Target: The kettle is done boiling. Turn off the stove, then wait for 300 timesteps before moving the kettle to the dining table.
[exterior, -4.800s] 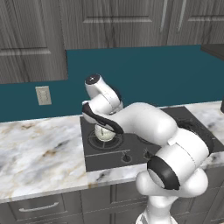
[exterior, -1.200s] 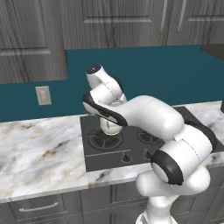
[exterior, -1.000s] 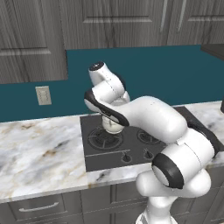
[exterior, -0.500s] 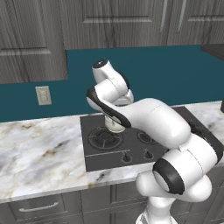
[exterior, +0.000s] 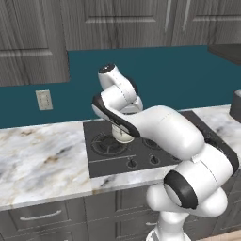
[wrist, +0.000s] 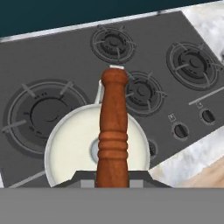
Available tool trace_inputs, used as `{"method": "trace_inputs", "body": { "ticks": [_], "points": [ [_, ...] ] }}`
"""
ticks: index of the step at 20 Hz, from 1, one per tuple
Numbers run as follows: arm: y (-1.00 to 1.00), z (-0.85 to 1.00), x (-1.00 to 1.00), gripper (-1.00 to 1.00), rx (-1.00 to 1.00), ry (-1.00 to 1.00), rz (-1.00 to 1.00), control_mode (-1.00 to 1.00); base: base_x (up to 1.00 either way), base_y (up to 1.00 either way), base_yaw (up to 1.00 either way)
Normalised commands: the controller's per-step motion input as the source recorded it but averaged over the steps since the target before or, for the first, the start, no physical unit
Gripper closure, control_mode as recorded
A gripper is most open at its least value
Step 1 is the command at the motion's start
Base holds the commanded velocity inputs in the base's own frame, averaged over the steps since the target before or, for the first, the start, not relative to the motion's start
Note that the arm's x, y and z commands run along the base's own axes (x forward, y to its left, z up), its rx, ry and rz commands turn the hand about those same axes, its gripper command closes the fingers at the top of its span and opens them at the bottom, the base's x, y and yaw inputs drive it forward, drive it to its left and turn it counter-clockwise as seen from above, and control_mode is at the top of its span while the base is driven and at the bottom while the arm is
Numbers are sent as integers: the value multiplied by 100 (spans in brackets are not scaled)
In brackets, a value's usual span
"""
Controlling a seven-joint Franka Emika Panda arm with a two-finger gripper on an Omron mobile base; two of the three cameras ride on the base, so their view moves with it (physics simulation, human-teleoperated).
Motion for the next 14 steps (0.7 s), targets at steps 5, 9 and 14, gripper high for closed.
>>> {"method": "trace_inputs", "body": {
  "ticks": [5,9,14],
  "points": [
    [0,0,0,100,0,0,0,100,-37,-12,-20],
    [0,0,0,100,0,0,0,100,-18,-12,-33],
    [0,0,0,100,0,0,0,100,-14,-20,-40]
  ]
}}
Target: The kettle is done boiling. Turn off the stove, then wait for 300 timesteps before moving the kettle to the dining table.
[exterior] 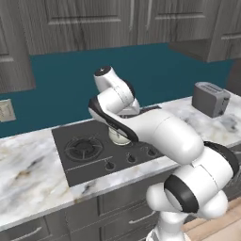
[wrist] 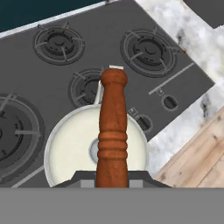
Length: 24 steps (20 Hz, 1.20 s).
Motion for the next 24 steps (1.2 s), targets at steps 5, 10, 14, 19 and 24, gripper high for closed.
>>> {"method": "trace_inputs", "body": {
  "ticks": [5,10,14,19,24],
  "points": [
    [0,0,0,100,0,0,0,100,-27,-19,-48],
    [0,0,0,100,0,0,0,100,-42,-16,-51],
    [0,0,0,100,0,0,0,100,-40,-10,-52],
    [0,0,0,100,0,0,0,100,-11,-24,-52],
    [0,0,0,100,0,0,0,100,0,-39,-51]
  ]
}}
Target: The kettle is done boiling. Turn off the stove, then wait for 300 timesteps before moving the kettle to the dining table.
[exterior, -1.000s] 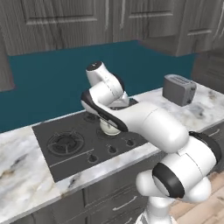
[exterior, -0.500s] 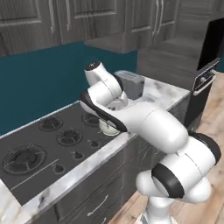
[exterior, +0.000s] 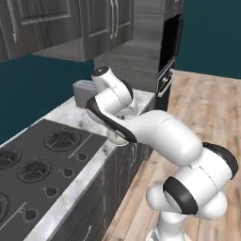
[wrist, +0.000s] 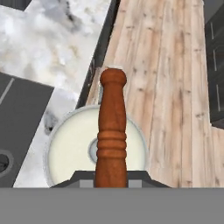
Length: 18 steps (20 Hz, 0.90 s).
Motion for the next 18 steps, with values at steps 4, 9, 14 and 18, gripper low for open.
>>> {"method": "trace_inputs", "body": {
  "ticks": [4,9,14,18],
  "points": [
    [0,0,0,100,0,0,0,100,0,-24,-51],
    [0,0,0,100,0,0,0,100,0,-17,-51],
    [0,0,0,100,0,0,0,100,12,-13,-49],
    [0,0,0,100,0,0,0,100,21,-17,-45]
  ]
}}
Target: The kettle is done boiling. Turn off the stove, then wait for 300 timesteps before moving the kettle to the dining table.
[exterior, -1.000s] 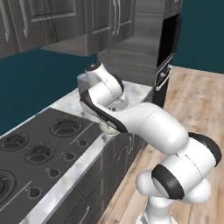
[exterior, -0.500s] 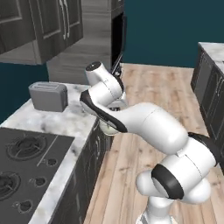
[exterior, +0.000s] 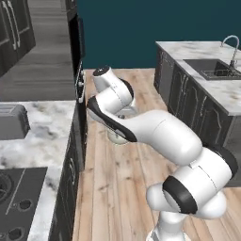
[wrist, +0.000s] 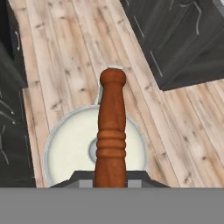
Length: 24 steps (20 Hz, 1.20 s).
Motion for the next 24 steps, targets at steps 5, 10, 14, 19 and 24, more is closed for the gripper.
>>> {"method": "trace_inputs", "body": {
  "ticks": [5,10,14,19,24],
  "points": [
    [0,0,0,100,0,0,0,100,20,-36,-38],
    [0,0,0,100,0,0,0,100,27,-45,-31],
    [0,0,0,100,0,0,0,100,6,-69,-19],
    [0,0,0,100,0,0,0,100,0,-78,-13],
    [0,0,0,100,0,0,0,100,0,-84,-10]
  ]
}}
